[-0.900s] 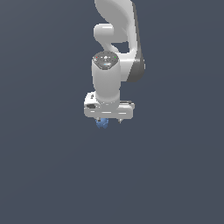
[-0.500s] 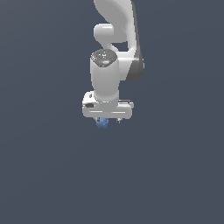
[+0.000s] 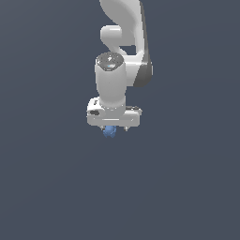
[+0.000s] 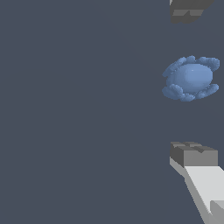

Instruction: Pick up the object and move it to a goal position.

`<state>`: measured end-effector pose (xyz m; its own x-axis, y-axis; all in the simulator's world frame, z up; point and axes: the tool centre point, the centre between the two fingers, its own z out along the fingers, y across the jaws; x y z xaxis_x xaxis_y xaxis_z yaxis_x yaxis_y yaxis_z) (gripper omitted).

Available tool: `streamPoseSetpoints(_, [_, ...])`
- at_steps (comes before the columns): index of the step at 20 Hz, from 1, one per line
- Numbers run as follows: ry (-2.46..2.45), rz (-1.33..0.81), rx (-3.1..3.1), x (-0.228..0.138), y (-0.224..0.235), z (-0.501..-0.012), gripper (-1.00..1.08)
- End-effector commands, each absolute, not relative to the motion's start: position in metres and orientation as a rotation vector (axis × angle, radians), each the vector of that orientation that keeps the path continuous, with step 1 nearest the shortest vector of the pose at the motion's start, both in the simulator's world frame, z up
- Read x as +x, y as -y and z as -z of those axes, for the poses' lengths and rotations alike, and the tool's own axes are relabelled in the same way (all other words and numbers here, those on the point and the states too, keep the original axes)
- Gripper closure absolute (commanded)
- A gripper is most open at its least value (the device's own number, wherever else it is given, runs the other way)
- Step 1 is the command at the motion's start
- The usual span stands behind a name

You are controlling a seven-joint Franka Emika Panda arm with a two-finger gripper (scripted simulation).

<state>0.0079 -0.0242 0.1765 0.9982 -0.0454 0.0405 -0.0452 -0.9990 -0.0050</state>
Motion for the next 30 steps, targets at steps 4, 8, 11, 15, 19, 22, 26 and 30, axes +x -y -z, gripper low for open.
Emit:
streamPoseSetpoints(4, [-0.073, 0.052, -3.137, -0.005, 0.031, -0.160, -0.92])
streamPoseSetpoints(8, [-0.076, 0.039, -3.138, -0.022, 0.038, -0.142, -0.92])
streamPoseSetpoints(11, [-0.078, 0.027, -3.139, -0.039, 0.045, -0.125, -0.92])
streamPoseSetpoints(15, [-0.082, 0.014, -3.139, -0.059, 0.052, -0.108, -0.92])
streamPoseSetpoints(19, [-0.084, 0.005, -3.140, -0.072, 0.056, -0.097, -0.92])
streamPoseSetpoints(22, [-0.085, 0.001, -3.140, -0.078, 0.058, -0.092, -0.92])
streamPoseSetpoints(26, [-0.086, 0.000, -3.140, -0.079, 0.058, -0.092, -0.92])
streamPoseSetpoints(30, [-0.086, 0.000, -3.140, -0.079, 0.058, -0.086, -0.92])
